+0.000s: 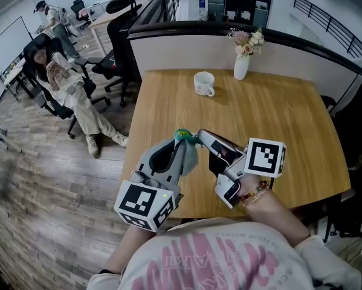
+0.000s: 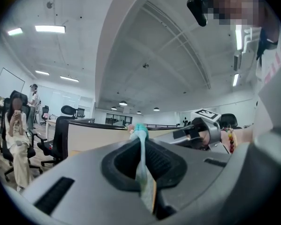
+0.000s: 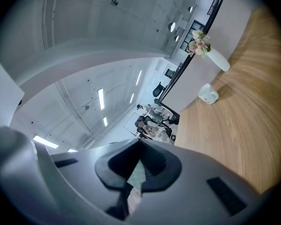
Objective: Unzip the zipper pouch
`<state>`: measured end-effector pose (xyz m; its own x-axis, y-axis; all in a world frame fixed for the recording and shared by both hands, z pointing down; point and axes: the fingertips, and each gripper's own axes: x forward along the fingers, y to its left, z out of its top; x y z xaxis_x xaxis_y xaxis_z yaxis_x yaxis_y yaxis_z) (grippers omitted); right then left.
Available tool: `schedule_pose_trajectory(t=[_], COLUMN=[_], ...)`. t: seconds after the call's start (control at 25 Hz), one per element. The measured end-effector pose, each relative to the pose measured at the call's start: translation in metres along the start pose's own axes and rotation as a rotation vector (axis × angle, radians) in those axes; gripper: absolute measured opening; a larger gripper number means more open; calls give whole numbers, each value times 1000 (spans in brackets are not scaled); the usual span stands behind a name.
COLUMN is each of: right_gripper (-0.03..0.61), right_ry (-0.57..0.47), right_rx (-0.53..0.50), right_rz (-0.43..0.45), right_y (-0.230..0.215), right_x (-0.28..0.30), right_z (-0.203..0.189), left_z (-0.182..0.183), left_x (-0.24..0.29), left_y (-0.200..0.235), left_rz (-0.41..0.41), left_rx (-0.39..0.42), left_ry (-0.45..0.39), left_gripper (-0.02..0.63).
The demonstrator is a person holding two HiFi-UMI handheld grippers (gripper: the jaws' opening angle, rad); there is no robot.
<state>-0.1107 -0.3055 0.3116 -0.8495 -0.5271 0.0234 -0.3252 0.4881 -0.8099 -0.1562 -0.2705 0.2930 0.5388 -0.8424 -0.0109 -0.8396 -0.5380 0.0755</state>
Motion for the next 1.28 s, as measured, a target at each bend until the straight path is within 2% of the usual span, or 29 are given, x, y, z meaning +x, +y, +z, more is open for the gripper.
schedule_pose_trajectory(t=[0.24,0.6,1.28], right_gripper=[1,2,2], right_ry=[4,13,49], right_rx=[-8,-5,-28], right_rz=[-42,-42,-117], right_y=[-10,-13,-29], right_x=[-7,-10,-11], right_z=[-4,-9,-24], left_z=[-1,6,8], left_x=[-1,-4,-11], left_y=[-4,-6,-1], left_rz=[-11,-11,-2], left_rx=[-6,-12,-52], left_ry=[-6,-28,-41], left_gripper=[11,11,11])
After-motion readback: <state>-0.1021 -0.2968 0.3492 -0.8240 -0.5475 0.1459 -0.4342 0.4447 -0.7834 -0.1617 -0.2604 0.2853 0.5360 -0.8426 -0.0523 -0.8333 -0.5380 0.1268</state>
